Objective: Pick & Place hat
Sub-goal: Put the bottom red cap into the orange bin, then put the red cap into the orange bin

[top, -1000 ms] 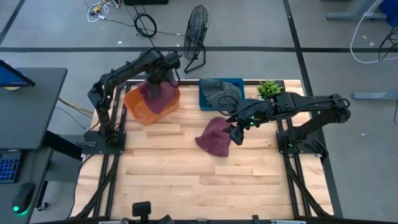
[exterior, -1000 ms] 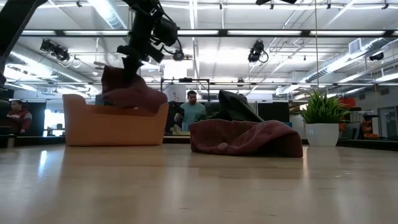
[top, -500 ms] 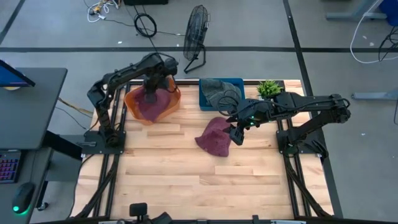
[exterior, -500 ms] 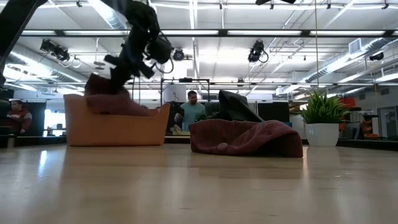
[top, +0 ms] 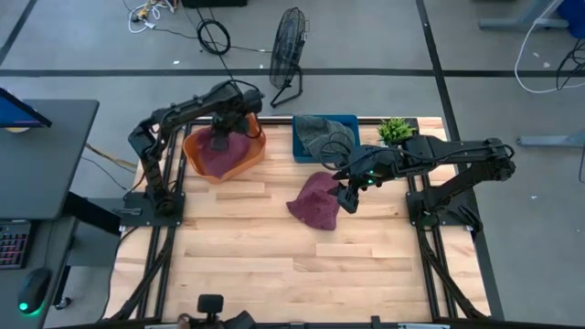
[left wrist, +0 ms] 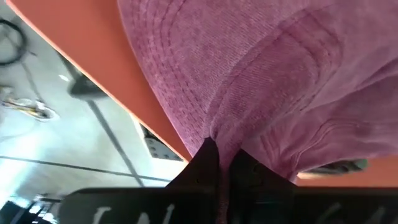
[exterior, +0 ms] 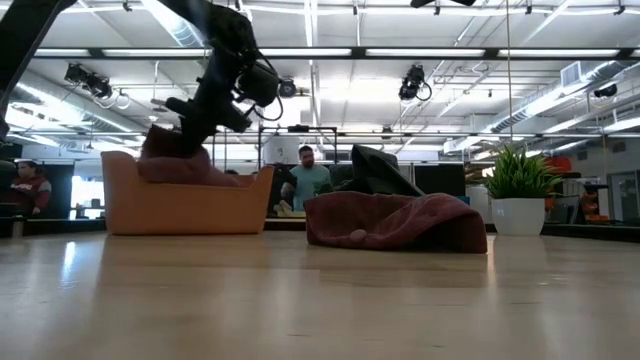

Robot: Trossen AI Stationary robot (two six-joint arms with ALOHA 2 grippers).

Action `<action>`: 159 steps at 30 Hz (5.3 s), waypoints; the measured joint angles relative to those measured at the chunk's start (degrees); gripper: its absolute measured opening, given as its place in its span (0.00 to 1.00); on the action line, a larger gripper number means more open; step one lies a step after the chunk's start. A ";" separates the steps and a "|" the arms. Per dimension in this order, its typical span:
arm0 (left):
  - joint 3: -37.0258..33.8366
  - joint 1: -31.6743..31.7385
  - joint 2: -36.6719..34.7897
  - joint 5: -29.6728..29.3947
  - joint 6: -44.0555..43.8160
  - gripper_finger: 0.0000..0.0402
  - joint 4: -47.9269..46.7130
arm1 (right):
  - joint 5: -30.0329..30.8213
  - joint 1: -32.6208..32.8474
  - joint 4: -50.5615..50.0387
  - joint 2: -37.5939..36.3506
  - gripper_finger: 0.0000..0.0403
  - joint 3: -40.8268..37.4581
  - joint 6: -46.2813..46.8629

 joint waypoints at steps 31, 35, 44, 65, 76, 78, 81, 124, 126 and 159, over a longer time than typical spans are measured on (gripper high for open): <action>5.10 -2.62 -0.32 1.88 -9.96 0.42 -5.09 | -0.02 0.02 -0.30 0.80 0.58 -0.09 0.29; 13.81 -5.17 -3.09 8.75 -12.49 0.41 -5.00 | -0.09 0.00 -1.82 0.76 0.58 -0.09 1.58; 30.17 -12.19 -6.79 13.64 -22.40 0.41 -4.93 | 4.20 0.02 -9.23 3.42 0.58 -4.36 9.31; 37.51 -17.52 -7.13 13.57 -29.00 0.42 -2.81 | 13.14 -0.31 23.47 10.84 0.57 -34.82 30.30; 37.51 -17.54 -7.13 13.57 -29.02 0.42 -2.73 | 11.43 -0.22 28.37 19.18 0.43 -34.69 29.63; 37.49 -17.54 -7.13 13.58 -29.02 0.42 -2.73 | 12.01 -0.22 28.00 19.24 0.34 -34.69 28.81; 37.49 -17.52 -7.13 13.57 -29.02 0.42 -2.73 | 11.70 -0.25 27.76 18.48 0.14 -34.77 27.77; 37.49 -37.50 10.19 7.96 -49.89 0.56 10.16 | 23.66 0.61 43.22 -5.44 0.00 -34.86 16.69; 37.49 -37.50 10.36 7.59 -49.53 0.53 9.93 | 23.45 0.61 42.62 -5.44 0.00 -34.88 16.53; 37.45 -32.97 7.81 5.87 -32.05 0.01 -5.43 | 14.63 1.99 44.75 -8.80 0.46 -34.75 10.81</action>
